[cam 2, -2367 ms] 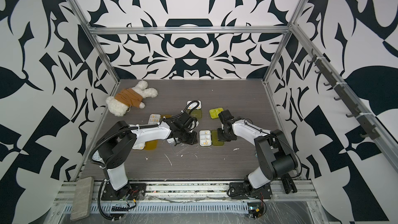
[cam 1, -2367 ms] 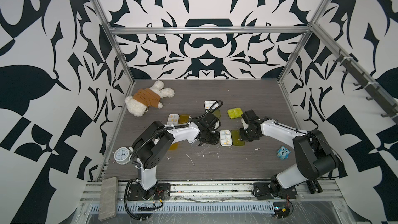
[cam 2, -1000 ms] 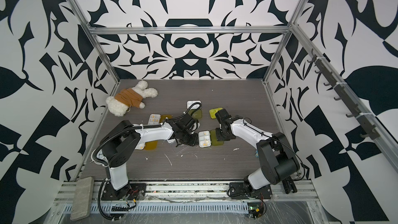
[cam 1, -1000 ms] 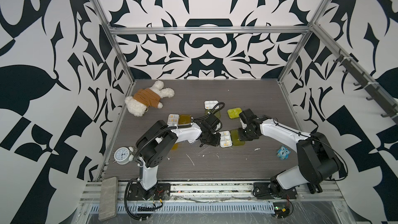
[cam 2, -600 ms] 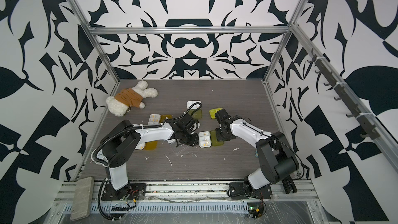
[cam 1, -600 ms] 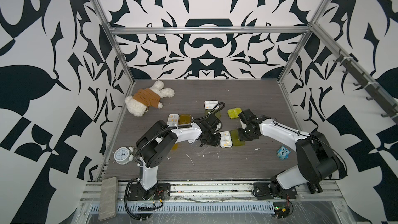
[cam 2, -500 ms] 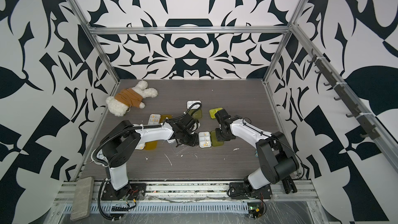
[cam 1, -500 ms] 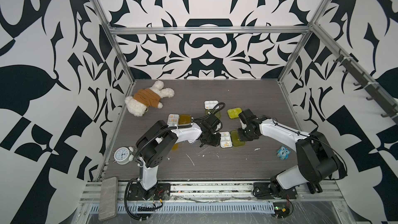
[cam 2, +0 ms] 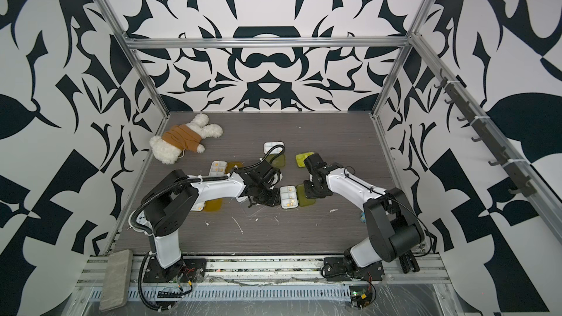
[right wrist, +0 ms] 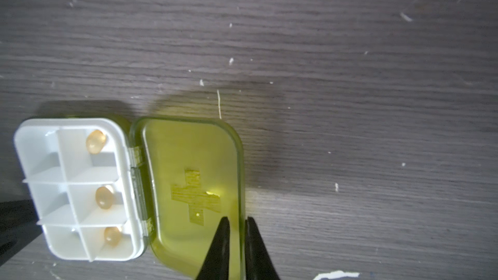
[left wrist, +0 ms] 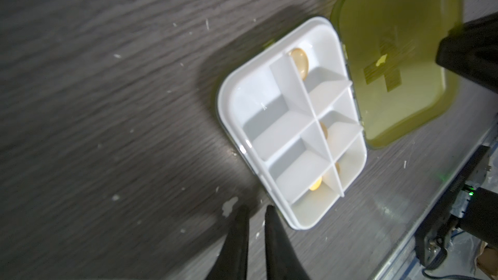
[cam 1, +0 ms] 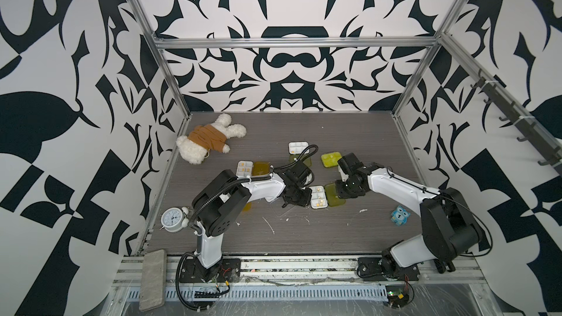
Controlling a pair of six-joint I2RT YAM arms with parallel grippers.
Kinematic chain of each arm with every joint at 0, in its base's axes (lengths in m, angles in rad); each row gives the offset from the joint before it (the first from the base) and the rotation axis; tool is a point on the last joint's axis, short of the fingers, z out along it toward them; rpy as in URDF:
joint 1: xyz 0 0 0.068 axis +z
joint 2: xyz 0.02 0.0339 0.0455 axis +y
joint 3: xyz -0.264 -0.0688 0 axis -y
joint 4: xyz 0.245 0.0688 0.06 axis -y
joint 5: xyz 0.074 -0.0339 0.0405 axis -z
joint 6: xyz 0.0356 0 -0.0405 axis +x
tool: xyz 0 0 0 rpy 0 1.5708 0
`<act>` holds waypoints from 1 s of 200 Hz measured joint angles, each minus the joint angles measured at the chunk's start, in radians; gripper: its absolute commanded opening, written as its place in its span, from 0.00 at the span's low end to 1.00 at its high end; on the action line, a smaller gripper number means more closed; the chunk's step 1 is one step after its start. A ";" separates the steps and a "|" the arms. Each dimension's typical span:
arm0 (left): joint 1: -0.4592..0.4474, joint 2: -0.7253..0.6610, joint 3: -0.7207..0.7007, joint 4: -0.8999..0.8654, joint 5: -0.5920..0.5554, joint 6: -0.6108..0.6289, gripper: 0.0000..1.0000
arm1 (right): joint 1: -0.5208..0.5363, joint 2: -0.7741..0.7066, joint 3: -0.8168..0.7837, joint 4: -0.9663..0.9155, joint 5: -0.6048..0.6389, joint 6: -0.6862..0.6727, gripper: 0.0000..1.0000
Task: Close pillboxes
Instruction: Close the lid on the pillbox.
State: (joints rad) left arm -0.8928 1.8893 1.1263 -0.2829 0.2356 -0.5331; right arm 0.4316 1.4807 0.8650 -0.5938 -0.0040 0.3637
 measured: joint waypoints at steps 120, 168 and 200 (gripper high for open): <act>0.000 0.000 0.007 -0.017 -0.010 0.006 0.17 | 0.000 -0.060 0.002 0.000 -0.052 0.004 0.17; 0.000 0.000 0.009 -0.023 -0.012 0.008 0.17 | 0.000 -0.067 0.015 -0.002 -0.076 0.005 0.21; -0.001 0.002 0.010 -0.022 -0.013 0.008 0.17 | 0.000 -0.077 0.019 -0.003 -0.098 0.008 0.25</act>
State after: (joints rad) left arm -0.8936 1.8908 1.1366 -0.3050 0.2230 -0.5255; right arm 0.4320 1.4040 0.8837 -0.5972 -0.1017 0.3717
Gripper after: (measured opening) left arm 0.167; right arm 0.238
